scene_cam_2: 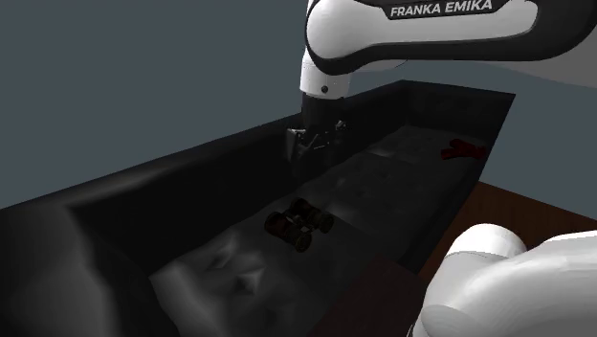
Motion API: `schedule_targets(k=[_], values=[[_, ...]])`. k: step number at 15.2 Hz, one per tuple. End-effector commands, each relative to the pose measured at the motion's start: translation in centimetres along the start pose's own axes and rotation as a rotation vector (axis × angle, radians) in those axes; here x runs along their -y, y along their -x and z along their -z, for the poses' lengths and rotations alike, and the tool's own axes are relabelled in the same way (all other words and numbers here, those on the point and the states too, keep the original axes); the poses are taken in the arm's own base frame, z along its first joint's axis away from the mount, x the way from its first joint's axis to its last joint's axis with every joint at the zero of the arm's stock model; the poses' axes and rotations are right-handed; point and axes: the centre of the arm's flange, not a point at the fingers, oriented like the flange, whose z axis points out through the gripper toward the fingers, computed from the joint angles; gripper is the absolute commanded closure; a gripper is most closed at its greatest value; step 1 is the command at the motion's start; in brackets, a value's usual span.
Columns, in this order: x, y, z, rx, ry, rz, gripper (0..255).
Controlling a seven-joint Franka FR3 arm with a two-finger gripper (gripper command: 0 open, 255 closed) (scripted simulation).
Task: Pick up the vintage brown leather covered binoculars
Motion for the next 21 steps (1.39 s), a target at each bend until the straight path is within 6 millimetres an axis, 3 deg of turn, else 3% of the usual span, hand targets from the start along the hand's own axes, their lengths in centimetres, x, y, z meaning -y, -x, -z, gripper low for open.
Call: schedule_targets(k=[1,21], values=[[0.0,0.0,0.0,0.000,0.000,0.000,0],[-9.3,-12.3,-21.9,0.241,0.141,0.576,0]])
